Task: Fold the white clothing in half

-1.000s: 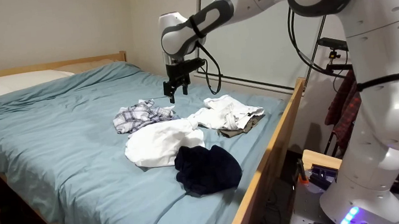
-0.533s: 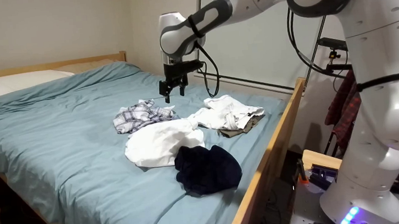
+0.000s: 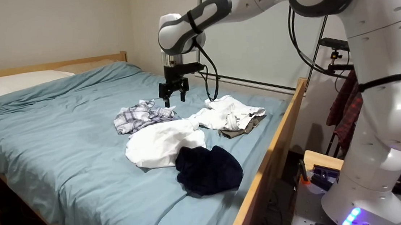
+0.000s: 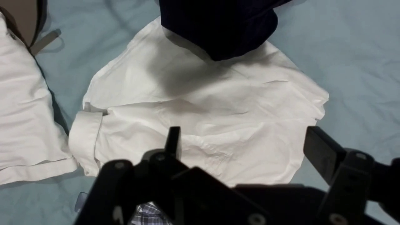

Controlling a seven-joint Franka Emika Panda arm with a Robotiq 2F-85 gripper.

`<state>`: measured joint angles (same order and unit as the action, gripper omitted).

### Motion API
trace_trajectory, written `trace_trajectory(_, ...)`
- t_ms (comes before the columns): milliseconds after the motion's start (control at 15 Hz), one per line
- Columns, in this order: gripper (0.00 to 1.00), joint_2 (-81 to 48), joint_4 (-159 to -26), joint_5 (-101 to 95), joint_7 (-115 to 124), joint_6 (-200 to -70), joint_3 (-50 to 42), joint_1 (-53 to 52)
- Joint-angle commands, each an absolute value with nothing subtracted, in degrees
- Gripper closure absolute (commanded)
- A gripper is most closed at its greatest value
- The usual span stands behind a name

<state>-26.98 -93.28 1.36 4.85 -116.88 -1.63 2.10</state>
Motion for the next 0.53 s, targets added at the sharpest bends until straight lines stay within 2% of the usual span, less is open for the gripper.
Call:
trace_trajectory(0, 0.0, -27.0, -93.2, 1.4, 4.7, -116.7, -1.8, 2.0)
trace_trajectory(467, 0.0, -30.3, -94.7, 0.8, 6.4, -122.1, -2.2, 1.3)
